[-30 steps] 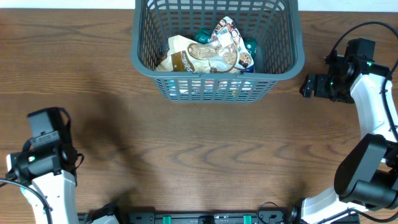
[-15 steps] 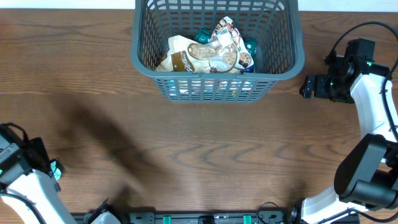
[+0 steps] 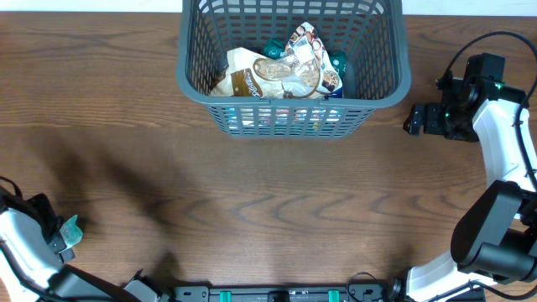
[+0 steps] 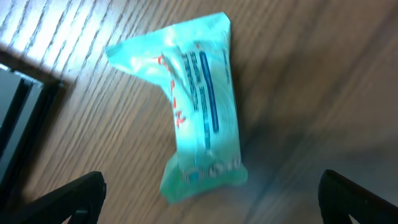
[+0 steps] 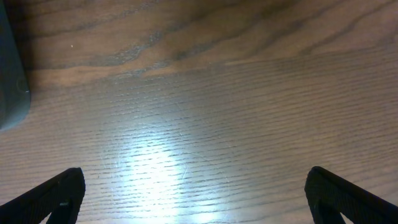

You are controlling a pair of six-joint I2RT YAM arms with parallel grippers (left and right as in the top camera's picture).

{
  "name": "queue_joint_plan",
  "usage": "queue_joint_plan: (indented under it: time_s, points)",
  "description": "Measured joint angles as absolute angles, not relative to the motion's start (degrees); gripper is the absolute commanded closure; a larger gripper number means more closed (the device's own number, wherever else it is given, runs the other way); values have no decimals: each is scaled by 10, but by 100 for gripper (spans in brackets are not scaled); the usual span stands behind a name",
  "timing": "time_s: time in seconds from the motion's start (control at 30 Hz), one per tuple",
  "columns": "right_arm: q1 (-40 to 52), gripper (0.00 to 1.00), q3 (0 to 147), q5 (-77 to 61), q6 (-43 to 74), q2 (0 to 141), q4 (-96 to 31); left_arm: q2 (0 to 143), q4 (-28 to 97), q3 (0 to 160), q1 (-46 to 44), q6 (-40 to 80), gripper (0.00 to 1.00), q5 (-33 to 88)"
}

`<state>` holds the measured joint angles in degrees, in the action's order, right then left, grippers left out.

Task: Pack container
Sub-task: 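Move the left gripper down to the light-blue wet wipes pack and grasp it, then lift the wet wipes pack with the left gripper and drop it into the basket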

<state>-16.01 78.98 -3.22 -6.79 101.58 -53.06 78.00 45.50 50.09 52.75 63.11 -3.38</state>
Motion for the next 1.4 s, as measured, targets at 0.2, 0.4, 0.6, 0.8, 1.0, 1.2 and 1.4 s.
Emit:
queue_joint_plan:
  time_s: [0.2,0.4,0.6,0.8,1.0,1.2,1.4]
  points:
    - [-160,1,790,-32,-68,1016,-532,821,419,486,550,623,1,-34]
    - [-160,1,790,-32,-68,1016,-539,867,355,454,559,613,1,-34]
    - [-160,1,790,-32,-68,1016,-550,915,299,439,559,577,1,-36]
    - [-160,1,790,-32,-68,1016,-553,923,282,443,559,545,16,-48]
    - [-160,1,790,-32,-68,1016,-555,925,278,444,562,525,48,-48]
    - [-160,1,790,-32,-68,1016,-555,925,272,445,562,501,93,-23]
    - [-160,1,790,-32,-68,1016,-555,919,270,448,563,447,94,46]
